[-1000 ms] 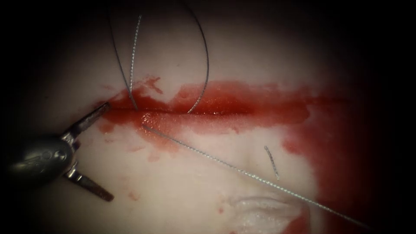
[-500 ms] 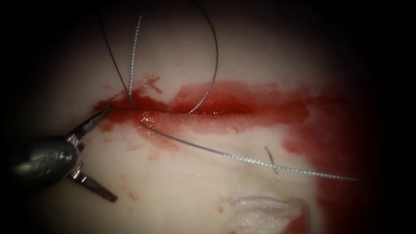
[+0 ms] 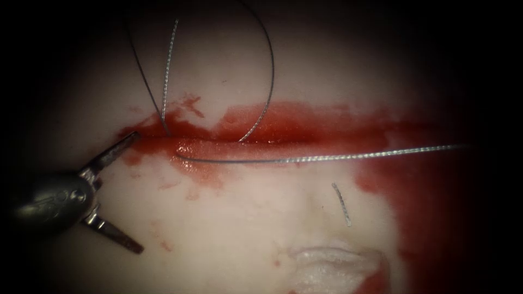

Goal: Wound Closure

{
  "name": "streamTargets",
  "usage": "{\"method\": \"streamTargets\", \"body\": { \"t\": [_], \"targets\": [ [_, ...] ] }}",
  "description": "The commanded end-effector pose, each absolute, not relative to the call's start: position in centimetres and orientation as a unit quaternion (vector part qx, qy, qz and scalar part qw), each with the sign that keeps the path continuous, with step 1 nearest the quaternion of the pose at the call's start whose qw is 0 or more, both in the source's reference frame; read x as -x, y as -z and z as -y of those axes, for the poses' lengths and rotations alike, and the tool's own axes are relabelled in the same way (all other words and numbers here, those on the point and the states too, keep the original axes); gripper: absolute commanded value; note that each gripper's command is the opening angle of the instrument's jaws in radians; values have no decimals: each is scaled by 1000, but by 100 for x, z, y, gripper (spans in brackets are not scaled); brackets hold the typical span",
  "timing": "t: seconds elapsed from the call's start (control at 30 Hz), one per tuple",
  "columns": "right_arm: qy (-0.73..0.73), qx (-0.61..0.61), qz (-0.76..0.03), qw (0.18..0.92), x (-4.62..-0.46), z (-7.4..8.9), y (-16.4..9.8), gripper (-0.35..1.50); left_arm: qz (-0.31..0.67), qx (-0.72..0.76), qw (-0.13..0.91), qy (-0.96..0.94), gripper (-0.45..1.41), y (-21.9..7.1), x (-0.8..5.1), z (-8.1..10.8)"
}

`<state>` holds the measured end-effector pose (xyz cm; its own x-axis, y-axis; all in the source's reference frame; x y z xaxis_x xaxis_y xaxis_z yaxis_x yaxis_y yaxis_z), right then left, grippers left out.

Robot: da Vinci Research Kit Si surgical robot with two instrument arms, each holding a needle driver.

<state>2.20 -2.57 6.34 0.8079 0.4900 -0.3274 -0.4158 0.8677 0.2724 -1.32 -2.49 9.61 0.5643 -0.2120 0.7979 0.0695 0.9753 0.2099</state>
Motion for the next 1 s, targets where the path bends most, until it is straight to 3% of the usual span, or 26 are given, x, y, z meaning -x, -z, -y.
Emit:
{"method": "streamTargets", "body": {
  "t": [0.03, 0.1, 0.23, 0.33, 0.53, 1.0],
  "targets": [
    [-247, -99, -229, 936, -264, 236, -626, 109, 460, -75, 881, 79, 104, -959, 138, 238],
    [-266, -136, -269, 916, -307, 228, -621, 109, 460, -75, 881, 79, 104, -959, 138, 238],
    [-236, -196, -275, 911, -360, 234, -624, 109, 460, -75, 881, 79, 104, -959, 137, 238],
    [-202, -229, -256, 917, -396, 247, -634, 81, 459, -75, 882, 78, 104, -959, 137, 238],
    [-168, -226, -251, 926, -445, 276, -662, 74, 459, -75, 882, 78, 104, -959, 137, 238],
    [-107, -213, -189, 953, -446, 274, -712, 66, 459, -75, 882, 78, 104, -958, 136, 238]
  ]
}}
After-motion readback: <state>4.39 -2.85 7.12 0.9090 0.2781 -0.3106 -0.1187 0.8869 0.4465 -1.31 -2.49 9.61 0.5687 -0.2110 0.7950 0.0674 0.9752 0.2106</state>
